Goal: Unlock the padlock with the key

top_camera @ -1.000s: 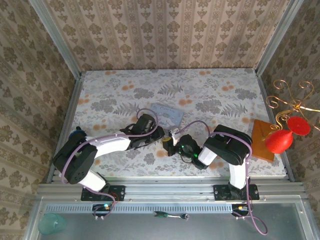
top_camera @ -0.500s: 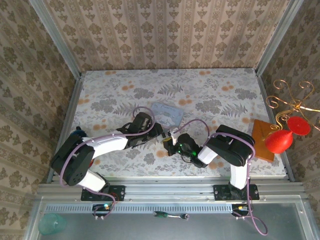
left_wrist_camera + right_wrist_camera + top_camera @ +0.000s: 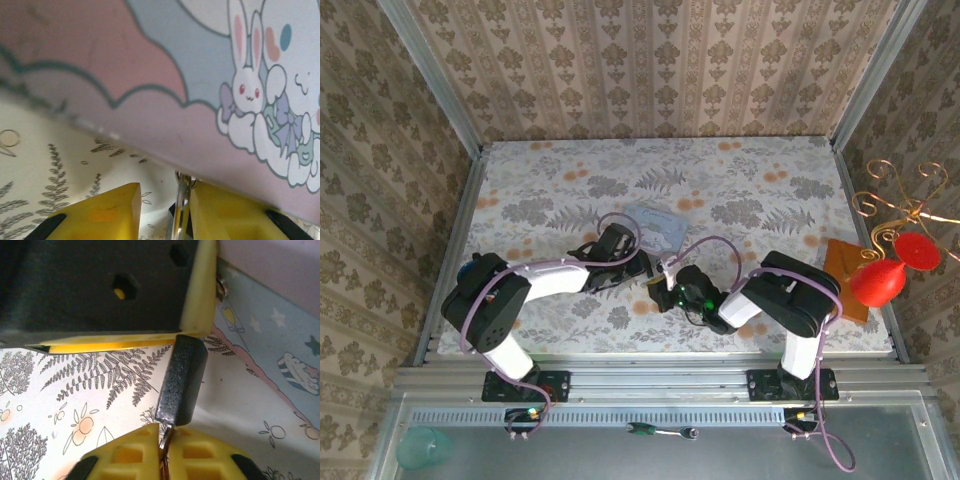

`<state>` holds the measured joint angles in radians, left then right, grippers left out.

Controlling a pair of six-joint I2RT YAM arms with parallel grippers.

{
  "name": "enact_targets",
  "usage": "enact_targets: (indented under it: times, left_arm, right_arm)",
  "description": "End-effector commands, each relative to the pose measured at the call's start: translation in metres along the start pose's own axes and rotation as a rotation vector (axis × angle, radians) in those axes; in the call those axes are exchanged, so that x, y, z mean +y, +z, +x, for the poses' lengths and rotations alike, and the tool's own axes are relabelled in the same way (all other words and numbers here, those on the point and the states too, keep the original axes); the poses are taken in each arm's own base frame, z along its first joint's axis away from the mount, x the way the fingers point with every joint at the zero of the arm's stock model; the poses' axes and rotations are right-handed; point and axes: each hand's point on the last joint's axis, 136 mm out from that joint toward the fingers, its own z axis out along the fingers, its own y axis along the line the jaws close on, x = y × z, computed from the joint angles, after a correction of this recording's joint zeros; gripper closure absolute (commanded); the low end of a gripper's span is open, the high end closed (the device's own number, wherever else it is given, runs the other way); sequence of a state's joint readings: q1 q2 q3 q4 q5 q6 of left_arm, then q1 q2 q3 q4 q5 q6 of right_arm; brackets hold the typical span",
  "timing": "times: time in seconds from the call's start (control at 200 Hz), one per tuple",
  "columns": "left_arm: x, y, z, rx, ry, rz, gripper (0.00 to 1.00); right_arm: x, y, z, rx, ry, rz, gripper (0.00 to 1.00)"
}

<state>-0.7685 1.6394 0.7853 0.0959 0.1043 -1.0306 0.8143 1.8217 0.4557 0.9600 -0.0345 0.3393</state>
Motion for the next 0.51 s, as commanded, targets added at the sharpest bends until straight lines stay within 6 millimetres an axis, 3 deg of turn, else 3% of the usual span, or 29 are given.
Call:
enact_targets:
  times: [0.0,0.245,0.5]
  left_arm:
    - [-0.009,0.004,0.003,0.022,0.036,0.012,0.68]
    - [-0.015,0.009,0.009,0.037,0.051,0.026,0.69]
    - [-0.027,0.016,0.016,0.061,0.066,0.059,0.69]
  right_arm:
    - [-0.001,-0.008,-0.006,-0.011,-0.011,-0.011,0.82]
    - [-0.011,-0.02,-0.005,-0.001,0.012,-0.023,0.73]
    - [-0.014,-0.034,-0.019,-0.027,0.016,-0.042,0.66]
